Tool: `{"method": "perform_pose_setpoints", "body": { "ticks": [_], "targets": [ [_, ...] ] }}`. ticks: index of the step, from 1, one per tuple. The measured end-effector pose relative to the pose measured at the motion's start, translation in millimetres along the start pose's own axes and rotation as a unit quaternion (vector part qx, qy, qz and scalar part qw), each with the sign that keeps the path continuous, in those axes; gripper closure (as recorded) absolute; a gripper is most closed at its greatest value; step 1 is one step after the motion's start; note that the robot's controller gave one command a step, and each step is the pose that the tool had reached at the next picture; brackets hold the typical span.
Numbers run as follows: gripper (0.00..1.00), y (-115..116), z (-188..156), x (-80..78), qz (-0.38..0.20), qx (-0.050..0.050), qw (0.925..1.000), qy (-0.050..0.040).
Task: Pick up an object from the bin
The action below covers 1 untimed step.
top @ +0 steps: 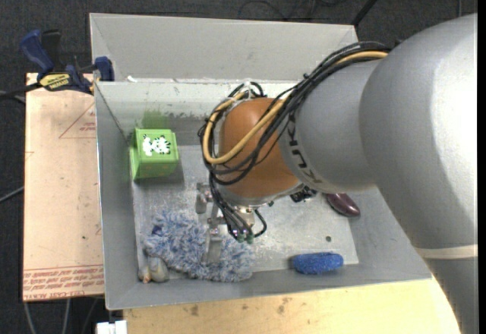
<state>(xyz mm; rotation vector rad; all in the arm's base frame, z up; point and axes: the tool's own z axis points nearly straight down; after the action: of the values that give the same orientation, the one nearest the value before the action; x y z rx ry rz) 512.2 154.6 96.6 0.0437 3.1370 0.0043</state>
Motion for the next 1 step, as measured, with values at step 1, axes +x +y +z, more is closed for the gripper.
{"method": "perform_pose_setpoints", "body": {
  "ticks": [1],
  "targets": [
    [0.00,-18.8,25.6,24.9,-0.047,0.000,0.9989,-0.0002]
  ]
}}
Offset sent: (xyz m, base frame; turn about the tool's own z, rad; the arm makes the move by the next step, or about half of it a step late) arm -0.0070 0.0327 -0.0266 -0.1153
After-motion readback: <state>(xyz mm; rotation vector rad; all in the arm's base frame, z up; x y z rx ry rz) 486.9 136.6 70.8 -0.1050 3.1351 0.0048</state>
